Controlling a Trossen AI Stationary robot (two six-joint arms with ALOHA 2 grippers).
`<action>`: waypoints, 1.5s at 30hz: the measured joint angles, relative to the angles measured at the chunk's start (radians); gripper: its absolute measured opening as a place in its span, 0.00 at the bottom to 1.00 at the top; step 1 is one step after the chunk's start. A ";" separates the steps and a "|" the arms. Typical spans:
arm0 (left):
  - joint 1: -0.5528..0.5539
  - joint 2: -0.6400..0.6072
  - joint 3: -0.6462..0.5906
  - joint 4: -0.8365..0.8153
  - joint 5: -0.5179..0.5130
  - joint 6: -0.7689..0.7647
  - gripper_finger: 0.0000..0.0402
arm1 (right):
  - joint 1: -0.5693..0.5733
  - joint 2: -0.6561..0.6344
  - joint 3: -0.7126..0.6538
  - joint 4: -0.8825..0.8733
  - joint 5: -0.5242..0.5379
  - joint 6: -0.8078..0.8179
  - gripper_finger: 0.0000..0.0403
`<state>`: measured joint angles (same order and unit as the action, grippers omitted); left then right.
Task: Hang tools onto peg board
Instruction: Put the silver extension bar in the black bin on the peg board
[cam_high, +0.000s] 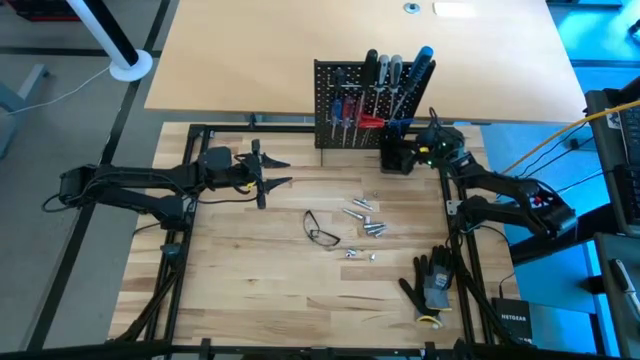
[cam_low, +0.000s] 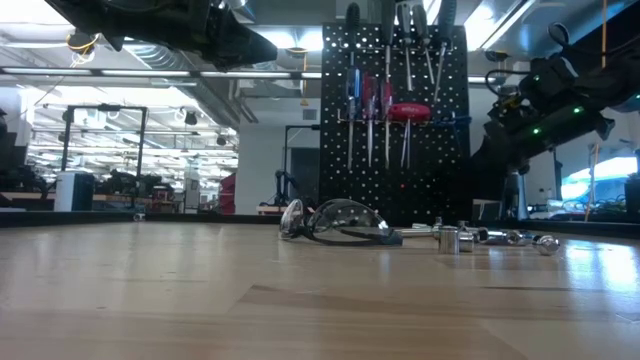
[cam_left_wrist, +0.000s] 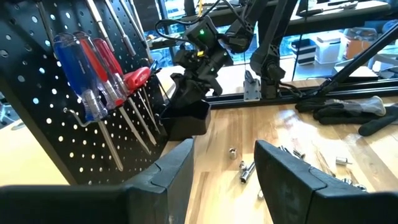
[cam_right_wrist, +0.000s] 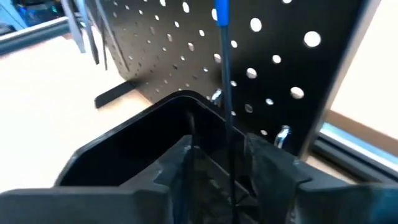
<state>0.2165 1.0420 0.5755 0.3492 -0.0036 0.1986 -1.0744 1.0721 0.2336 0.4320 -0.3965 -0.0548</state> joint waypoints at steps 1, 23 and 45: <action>0.000 0.000 0.000 -0.002 0.000 0.000 0.40 | 0.000 -0.017 -0.001 -0.010 -0.022 0.004 0.38; 0.000 0.000 0.000 -0.058 0.000 0.002 0.40 | 0.090 -0.459 0.016 -0.234 -0.147 0.137 0.42; -0.049 0.001 -0.312 0.298 0.060 -0.235 0.40 | 1.080 -0.294 0.427 -0.706 0.572 0.260 0.41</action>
<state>0.1676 1.0428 0.2630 0.6476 0.0559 -0.0368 0.0055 0.7780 0.6609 -0.2735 0.1757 0.2048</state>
